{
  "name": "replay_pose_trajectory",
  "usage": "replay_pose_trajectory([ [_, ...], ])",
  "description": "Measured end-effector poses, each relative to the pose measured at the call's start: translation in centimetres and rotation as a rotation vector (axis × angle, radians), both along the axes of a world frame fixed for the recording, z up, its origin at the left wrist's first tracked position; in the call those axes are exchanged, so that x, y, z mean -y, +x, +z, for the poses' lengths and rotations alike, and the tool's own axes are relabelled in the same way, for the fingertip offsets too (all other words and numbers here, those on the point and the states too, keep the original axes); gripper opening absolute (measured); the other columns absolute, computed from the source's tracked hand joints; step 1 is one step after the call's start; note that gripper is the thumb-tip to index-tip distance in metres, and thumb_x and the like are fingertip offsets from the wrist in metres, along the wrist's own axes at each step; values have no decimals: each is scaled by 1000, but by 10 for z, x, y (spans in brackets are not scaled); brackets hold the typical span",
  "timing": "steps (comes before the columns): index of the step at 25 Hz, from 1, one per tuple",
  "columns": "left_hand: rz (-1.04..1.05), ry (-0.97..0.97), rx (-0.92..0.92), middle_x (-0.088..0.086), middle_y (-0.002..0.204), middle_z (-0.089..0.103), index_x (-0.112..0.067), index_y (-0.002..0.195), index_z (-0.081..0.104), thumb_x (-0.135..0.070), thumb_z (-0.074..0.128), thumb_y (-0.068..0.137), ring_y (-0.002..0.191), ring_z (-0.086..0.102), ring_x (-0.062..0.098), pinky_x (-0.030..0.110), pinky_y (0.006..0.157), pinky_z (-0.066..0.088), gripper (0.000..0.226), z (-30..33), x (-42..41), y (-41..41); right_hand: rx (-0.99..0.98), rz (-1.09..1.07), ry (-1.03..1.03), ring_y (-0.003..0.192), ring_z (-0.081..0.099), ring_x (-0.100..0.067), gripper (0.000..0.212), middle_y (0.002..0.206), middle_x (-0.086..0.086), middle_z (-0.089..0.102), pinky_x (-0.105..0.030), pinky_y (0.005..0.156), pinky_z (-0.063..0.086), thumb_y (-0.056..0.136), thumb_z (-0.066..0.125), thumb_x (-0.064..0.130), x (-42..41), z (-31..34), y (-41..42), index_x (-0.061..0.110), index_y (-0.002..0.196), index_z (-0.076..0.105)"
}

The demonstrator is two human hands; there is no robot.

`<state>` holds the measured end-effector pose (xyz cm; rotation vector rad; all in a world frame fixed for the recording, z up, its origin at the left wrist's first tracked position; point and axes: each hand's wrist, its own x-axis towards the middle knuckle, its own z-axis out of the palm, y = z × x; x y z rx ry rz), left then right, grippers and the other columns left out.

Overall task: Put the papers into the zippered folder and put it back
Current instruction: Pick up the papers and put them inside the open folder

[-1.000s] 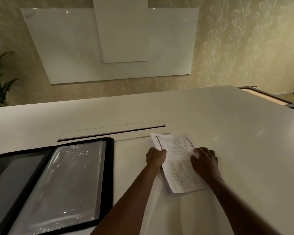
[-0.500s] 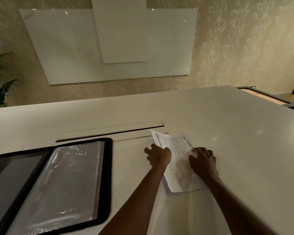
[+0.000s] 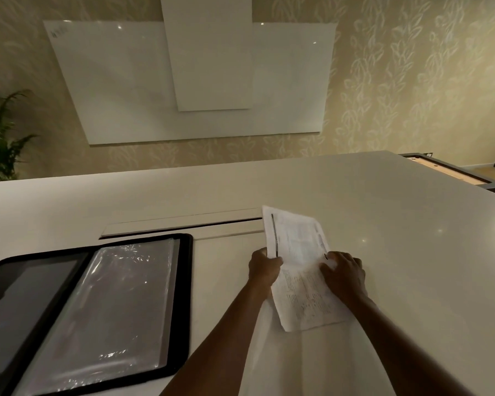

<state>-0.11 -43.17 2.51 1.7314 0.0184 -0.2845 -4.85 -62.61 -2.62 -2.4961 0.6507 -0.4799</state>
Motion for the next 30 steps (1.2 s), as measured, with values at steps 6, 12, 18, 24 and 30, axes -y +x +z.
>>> replay_pose_trajectory([
  [6, -151, -97, 263, -1, 106, 73, -16, 120, 67, -15, 63, 92, 96, 70, 15, 26, 83, 56, 28, 23, -39, 2, 352, 4, 660, 91, 69, -24, 44, 109, -10, 72, -41, 79, 58, 81, 75, 32, -11, 32, 5, 15, 119, 60],
  [12, -180, -302, 201, 11, 105, 75, -9, 119, 66, -17, 67, 90, 97, 72, 27, 42, 81, 59, 30, 32, -103, 11, 571, 253, 844, 86, 74, -24, 18, 100, -6, 74, -42, 72, 62, 85, 72, 23, -61, 66, 9, 16, 101, 67],
  [18, -164, -349, 337, 2, 102, 77, -32, 103, 72, -28, 66, 87, 96, 73, 21, 31, 74, 60, 16, 45, -128, 7, 641, 532, 834, 92, 74, -21, 25, 106, -2, 74, -35, 68, 62, 86, 71, 16, -97, 99, 13, 15, 110, 64],
  [24, -136, -309, 369, -8, 102, 76, -32, 107, 67, -26, 67, 88, 97, 72, 12, 24, 72, 58, 20, 21, -139, -6, 490, 531, 767, 84, 74, -10, 26, 89, 18, 76, -24, 59, 58, 87, 69, 11, -120, 71, 5, 36, 94, 68],
  [30, -104, -287, 377, -4, 102, 76, -33, 107, 67, -25, 65, 91, 97, 72, 15, 30, 74, 60, 18, 18, -145, -1, 456, 526, 684, 84, 75, -13, 16, 88, 11, 75, -28, 60, 61, 86, 70, 17, -122, 76, 13, 30, 95, 67],
])
